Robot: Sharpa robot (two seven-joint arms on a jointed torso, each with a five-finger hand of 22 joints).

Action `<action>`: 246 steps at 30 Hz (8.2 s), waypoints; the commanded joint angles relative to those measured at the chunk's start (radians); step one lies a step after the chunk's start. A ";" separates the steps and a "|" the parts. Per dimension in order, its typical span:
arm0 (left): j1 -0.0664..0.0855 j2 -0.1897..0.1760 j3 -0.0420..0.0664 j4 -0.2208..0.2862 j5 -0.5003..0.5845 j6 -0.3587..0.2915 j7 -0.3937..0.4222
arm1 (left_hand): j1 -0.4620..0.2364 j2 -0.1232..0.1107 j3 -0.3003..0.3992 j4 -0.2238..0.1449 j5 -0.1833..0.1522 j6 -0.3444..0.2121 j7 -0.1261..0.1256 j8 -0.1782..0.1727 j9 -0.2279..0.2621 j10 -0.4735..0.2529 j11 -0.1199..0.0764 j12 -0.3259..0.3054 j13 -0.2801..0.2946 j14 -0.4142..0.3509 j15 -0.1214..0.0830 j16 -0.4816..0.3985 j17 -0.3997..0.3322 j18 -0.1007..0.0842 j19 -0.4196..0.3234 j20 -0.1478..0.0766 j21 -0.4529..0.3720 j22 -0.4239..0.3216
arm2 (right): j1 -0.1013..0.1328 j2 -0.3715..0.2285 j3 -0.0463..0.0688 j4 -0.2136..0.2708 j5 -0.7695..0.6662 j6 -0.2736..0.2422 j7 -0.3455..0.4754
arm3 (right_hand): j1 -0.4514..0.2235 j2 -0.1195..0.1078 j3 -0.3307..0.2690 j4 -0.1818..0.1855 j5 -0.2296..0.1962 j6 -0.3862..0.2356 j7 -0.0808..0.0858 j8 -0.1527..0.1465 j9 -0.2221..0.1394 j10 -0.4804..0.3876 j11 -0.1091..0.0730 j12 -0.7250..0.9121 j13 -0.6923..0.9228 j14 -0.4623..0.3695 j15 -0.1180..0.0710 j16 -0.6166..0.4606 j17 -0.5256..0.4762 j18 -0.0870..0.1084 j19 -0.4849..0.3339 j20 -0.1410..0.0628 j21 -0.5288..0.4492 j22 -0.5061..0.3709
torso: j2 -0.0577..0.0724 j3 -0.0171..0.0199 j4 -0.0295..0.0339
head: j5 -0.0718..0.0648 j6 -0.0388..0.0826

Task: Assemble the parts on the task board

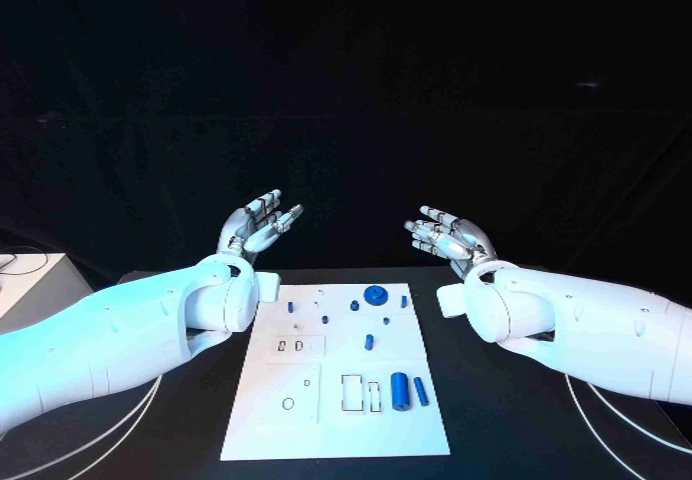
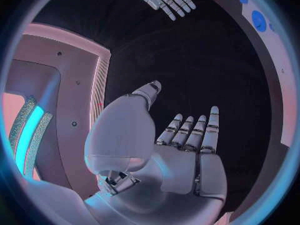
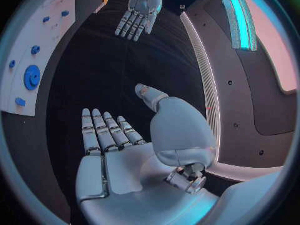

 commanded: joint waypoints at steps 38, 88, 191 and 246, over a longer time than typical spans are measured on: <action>0.015 -0.233 0.006 0.269 -0.129 0.275 -0.039 | 0.064 -0.046 0.173 -0.035 0.007 0.611 0.036 0.224 0.155 0.903 -0.092 0.146 0.087 0.843 -0.231 0.760 0.535 0.109 0.582 -0.156 0.553 0.291 | 0.094 0.025 -0.026 -0.114 -1.245 0.213 -0.229 | 0.212 -0.089 0.051 -0.104 -0.032 0.726 0.023 0.117 0.089 0.850 -0.172 0.029 0.027 1.037 -0.258 0.588 0.419 0.096 0.810 -0.197 0.674 0.353 | 0.091 -0.0178 0.0590 | -0.045 -0.014; 0.025 -0.305 0.020 0.396 -0.132 0.358 -0.071 | 0.042 -0.053 0.192 -0.056 0.005 0.588 0.031 0.236 0.201 0.896 -0.102 0.203 0.156 0.881 -0.242 0.994 0.696 0.113 0.563 -0.167 0.769 0.433 | 0.081 0.173 -0.028 -0.235 -1.531 0.409 -0.420 | 0.176 -0.175 0.081 -0.032 -0.039 0.696 0.021 0.093 0.120 0.718 -0.161 0.029 0.029 1.034 -0.239 1.185 0.943 0.023 0.994 -0.178 1.119 0.908 | 0.162 -0.0287 0.1252 | -0.101 -0.008; 0.032 -0.300 0.021 0.398 -0.138 0.380 -0.087 | 0.046 -0.047 0.197 -0.060 0.004 0.587 0.031 0.238 0.205 0.891 -0.103 0.210 0.163 0.880 -0.242 1.003 0.700 0.114 0.557 -0.166 0.782 0.441 | 0.038 0.346 -0.025 -0.364 -1.618 0.094 -0.572 | 0.209 -0.120 0.199 -0.050 -0.005 0.772 -0.001 0.180 0.230 0.880 -0.191 0.032 0.074 1.027 -0.261 1.255 0.953 -0.019 1.048 -0.196 1.316 1.192 | 0.192 -0.0483 0.1616 | -0.115 -0.009; 0.033 -0.301 0.022 0.386 -0.140 0.388 -0.091 | 0.047 -0.047 0.199 -0.062 0.004 0.586 0.031 0.238 0.206 0.888 -0.102 0.212 0.165 0.878 -0.242 1.004 0.699 0.114 0.554 -0.166 0.786 0.444 | 0.036 0.287 -0.022 -0.319 -1.579 0.033 -0.528 | 0.198 -0.168 0.156 -0.044 -0.022 0.633 0.030 0.098 0.222 0.632 -0.148 0.032 0.027 0.963 -0.229 1.116 0.721 0.043 0.923 -0.166 1.062 0.868 | 0.197 -0.0499 0.1594 | -0.104 -0.010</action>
